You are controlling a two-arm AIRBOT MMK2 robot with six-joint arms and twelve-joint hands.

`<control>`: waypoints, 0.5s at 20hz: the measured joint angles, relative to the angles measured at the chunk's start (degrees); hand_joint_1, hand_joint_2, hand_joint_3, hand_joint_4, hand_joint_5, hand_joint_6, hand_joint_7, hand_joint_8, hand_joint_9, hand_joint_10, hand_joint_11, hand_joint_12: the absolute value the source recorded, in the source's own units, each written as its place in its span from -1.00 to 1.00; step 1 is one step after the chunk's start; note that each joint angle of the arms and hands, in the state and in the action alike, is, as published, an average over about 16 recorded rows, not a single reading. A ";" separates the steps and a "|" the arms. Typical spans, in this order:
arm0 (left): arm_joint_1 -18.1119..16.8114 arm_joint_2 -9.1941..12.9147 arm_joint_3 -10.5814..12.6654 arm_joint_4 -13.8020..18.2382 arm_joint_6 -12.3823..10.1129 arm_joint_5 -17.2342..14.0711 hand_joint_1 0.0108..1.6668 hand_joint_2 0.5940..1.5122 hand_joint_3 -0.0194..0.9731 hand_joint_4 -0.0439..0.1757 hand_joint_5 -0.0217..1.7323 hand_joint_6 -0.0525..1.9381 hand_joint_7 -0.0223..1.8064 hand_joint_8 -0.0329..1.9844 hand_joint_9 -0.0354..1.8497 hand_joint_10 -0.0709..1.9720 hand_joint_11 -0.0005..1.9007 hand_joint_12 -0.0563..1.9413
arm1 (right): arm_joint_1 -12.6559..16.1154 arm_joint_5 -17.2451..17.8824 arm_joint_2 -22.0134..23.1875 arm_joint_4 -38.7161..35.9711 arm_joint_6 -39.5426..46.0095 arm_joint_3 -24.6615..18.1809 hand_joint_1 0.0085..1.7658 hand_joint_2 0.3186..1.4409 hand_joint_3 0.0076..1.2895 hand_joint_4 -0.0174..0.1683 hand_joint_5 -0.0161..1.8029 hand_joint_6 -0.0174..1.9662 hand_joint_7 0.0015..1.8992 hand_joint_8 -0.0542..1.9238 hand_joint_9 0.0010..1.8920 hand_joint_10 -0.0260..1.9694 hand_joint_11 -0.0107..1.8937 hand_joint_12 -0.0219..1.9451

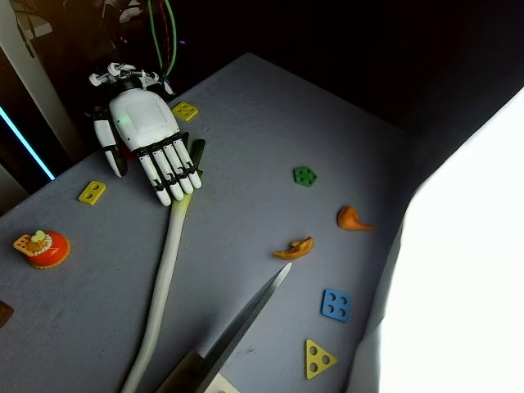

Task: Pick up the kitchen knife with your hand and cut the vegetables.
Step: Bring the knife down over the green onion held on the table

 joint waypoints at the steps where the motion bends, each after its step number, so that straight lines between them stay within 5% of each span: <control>1: 0.00 0.00 -0.02 -0.01 0.05 0.01 -0.67 0.78 -0.93 -0.57 -0.92 -0.93 -0.98 -0.98 -0.97 -0.95 -0.98 -0.96 | -0.02 0.24 -0.41 -0.09 0.09 0.56 0.81 -0.55 0.63 0.97 0.56 0.90 0.57 0.85 0.62 0.83 0.66 0.86; 10: -0.22 0.02 -0.12 -0.30 0.22 0.05 -0.66 0.74 -0.93 -0.57 -0.90 -0.93 -0.99 -0.98 -0.97 -0.95 -0.98 -0.96 | -0.57 3.16 -2.01 -2.59 1.35 2.76 0.81 -0.55 0.64 0.97 0.55 0.90 0.57 0.85 0.62 0.83 0.66 0.86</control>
